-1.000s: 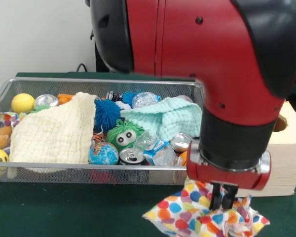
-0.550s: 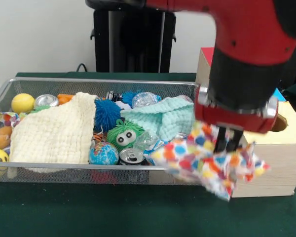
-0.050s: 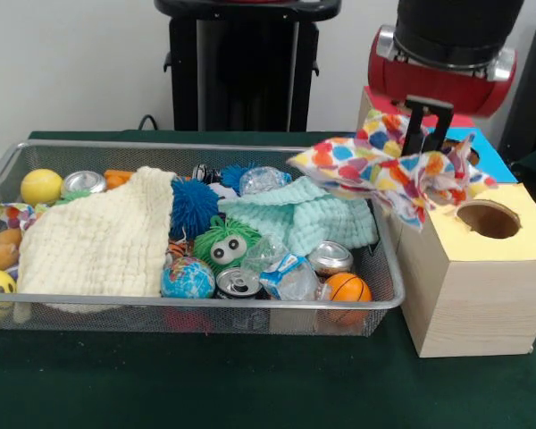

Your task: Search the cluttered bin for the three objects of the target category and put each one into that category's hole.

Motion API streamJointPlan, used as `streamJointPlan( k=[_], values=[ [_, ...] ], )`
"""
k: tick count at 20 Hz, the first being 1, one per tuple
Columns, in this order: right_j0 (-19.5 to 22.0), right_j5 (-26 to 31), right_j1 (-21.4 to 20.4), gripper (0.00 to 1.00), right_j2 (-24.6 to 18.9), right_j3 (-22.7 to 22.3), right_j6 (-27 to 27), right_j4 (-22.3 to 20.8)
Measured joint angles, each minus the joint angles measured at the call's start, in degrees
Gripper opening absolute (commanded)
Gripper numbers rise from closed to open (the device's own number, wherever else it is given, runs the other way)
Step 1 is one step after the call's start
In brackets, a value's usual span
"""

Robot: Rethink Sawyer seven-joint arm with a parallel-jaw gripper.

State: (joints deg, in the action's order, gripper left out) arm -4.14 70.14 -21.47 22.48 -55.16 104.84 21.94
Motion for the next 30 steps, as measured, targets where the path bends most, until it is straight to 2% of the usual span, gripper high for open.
streamJointPlan(
  k=[9,12,18,23,30],
  values=[
    [-0.33,-1.96,-2.32,0.0,0.0,-4.92,0.01,-0.11],
    [-0.78,-5.03,-2.22,0.0,0.0,-6.98,0.04,-0.13],
    [-2.14,-8.88,-1.28,0.0,0.0,-8.1,0.12,-0.11],
    [-4.53,-9.86,-0.14,0.0,-0.02,-8.27,1.55,0.58],
    [-8.14,-9.88,-0.22,0.0,-0.02,-10.28,6.61,2.57]
  ],
)
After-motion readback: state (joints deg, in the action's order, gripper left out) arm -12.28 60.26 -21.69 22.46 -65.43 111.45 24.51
